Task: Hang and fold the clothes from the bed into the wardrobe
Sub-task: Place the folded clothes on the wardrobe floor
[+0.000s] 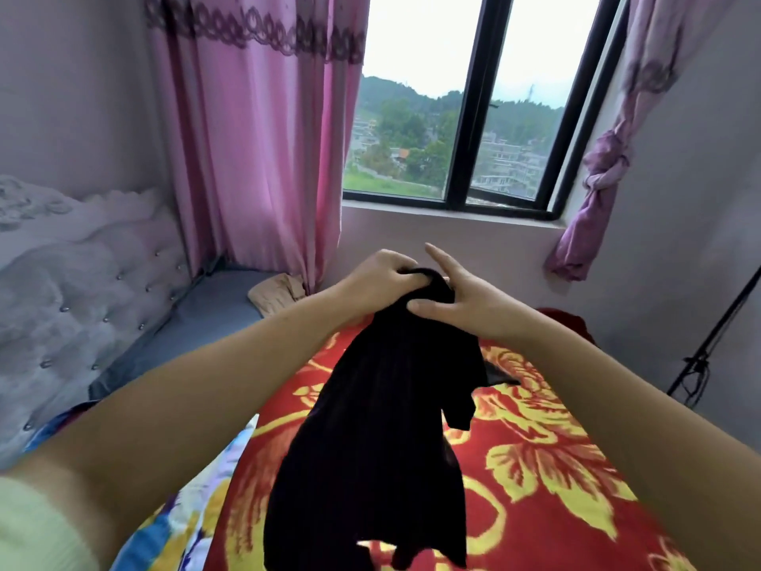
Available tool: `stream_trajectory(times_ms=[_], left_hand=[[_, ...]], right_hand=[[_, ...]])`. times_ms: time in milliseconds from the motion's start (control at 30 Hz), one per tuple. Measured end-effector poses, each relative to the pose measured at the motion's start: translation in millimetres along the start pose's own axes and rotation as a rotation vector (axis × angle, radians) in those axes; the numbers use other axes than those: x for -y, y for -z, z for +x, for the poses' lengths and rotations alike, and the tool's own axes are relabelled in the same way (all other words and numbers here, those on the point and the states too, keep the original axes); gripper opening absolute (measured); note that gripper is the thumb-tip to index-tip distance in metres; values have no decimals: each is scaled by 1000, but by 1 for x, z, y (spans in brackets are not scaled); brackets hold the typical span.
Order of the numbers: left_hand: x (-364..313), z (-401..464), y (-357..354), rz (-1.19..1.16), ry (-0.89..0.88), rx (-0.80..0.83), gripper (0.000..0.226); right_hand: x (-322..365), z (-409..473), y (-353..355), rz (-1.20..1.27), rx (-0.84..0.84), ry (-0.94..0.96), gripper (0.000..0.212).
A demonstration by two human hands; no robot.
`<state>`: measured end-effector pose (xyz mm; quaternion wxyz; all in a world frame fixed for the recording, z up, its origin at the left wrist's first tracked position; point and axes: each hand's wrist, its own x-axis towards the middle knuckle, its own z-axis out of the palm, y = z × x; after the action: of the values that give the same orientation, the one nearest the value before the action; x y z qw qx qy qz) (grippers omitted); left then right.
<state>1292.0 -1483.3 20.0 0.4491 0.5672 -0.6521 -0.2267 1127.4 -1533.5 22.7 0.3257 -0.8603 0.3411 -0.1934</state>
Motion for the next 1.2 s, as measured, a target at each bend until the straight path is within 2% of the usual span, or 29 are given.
stream_trajectory(times_ms=[100,133,167,267,400,467,500,567,633,700,767,800,833,900,967,1033,1100,1167,1200], left_hand=[[-1,-2,3,-305,76,38,20],[5,-7,5,-386,96,98,21],[15,-13,6,-401,112,176,23],[47,-34,3,-206,152,356,19],[77,-51,28,-88,264,402,14],[87,-59,47,6,321,456,4],[91,-63,55,53,335,462,9],[95,-69,68,22,340,429,11],[83,-71,75,-119,302,372,20],[64,-62,72,-244,312,333,31],[45,-50,57,-329,327,286,25],[36,-44,46,-359,362,235,24],[28,-38,36,-409,421,176,24],[16,-27,15,-604,558,87,24],[4,-19,3,-804,647,45,29],[-7,-12,-4,-917,660,-17,30],[-14,-9,-4,-1002,607,-61,26],[-15,-10,1,-956,469,-19,24],[-10,-10,5,-835,375,-2,25]], right_hand=[[9,6,6,71,-142,67,21],[10,7,13,89,-171,85,15],[12,7,21,113,-186,100,18],[17,12,42,269,-219,169,22],[15,14,57,301,-247,185,20],[5,13,61,304,-327,154,23],[-2,13,63,309,-386,126,22],[-20,15,67,283,-519,74,20],[-38,20,69,158,-577,11,19],[-48,25,65,-108,-483,-124,24],[-44,25,51,-397,-267,-282,36],[-35,22,41,-444,-145,-314,42],[-24,19,30,-384,-19,-314,46],[2,10,7,-73,240,-299,51],[18,5,-10,86,375,-231,46],[21,1,-19,121,301,-138,31],[14,0,-20,206,102,-119,22],[4,1,-15,204,-86,-144,16],[0,2,-11,166,-152,-135,16]])
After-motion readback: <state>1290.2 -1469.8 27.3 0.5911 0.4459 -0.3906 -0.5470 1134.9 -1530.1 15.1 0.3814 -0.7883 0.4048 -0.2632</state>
